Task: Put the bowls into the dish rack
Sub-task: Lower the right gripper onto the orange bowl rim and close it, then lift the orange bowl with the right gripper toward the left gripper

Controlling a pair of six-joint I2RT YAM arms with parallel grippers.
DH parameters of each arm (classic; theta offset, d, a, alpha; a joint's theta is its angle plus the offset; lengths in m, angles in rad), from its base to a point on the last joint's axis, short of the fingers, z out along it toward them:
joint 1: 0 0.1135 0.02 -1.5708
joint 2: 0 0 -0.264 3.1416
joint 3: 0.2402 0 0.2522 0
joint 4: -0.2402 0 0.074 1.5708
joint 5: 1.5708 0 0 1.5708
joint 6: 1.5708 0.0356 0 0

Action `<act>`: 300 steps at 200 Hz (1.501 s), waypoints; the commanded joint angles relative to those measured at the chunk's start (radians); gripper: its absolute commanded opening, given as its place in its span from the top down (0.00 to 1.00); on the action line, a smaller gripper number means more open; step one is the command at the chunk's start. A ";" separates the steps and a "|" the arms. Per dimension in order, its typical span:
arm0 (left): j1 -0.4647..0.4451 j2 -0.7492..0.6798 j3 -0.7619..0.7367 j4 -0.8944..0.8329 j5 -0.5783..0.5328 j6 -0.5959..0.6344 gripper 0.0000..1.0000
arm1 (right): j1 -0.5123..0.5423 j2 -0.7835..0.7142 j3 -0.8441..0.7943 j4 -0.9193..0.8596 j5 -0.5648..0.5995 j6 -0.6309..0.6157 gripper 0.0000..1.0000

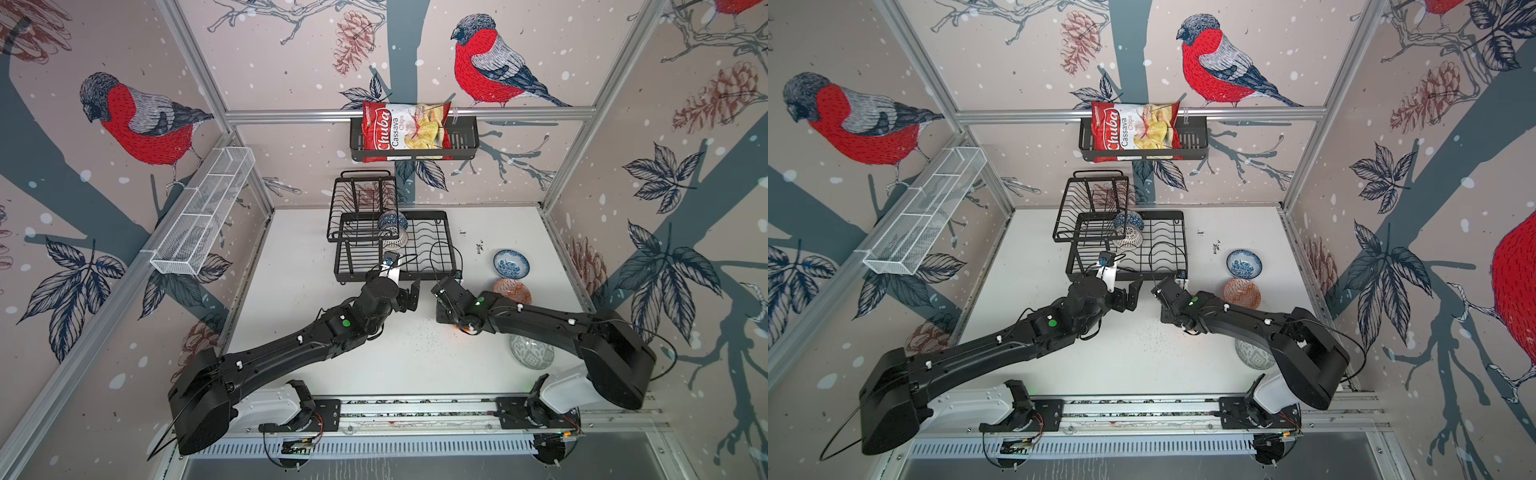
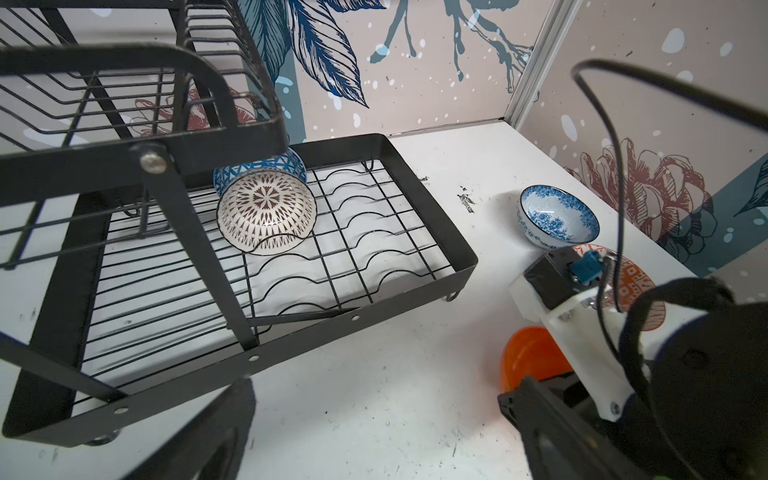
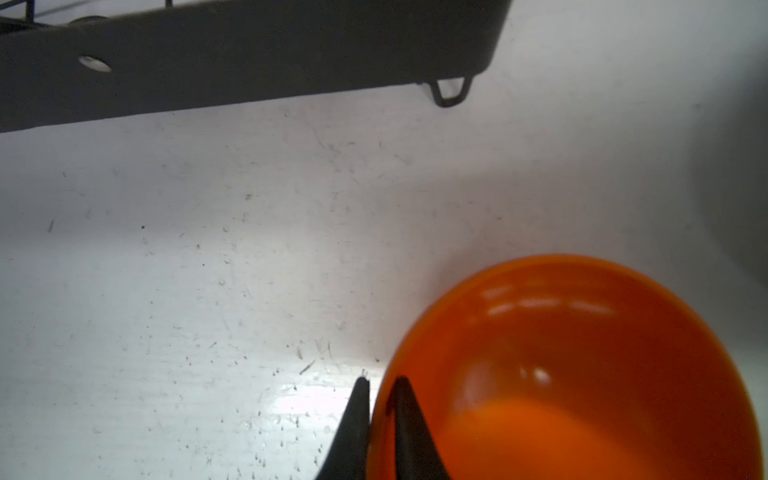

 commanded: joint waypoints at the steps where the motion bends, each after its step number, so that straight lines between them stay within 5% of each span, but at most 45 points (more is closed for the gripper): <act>1: 0.015 -0.008 0.006 -0.014 -0.022 -0.025 0.03 | -0.003 0.042 0.048 0.027 -0.025 -0.043 0.84; 68: 0.038 0.025 0.033 -0.052 0.013 -0.044 0.03 | -0.014 0.041 0.078 0.037 -0.064 -0.052 0.70; 123: 0.037 0.036 0.052 -0.044 0.055 -0.043 0.03 | -0.038 -0.168 0.041 -0.015 -0.026 -0.060 0.48; 155: 0.037 0.042 0.046 -0.021 0.100 -0.050 0.03 | -0.156 -0.320 -0.069 -0.025 -0.053 -0.063 0.37; 225: 0.038 0.097 0.049 0.031 0.234 -0.069 0.03 | -0.368 -0.451 -0.295 0.071 -0.217 -0.085 0.41; 300: 0.037 0.112 0.047 0.035 0.261 -0.082 0.03 | -0.379 -0.340 -0.304 0.134 -0.280 -0.097 0.51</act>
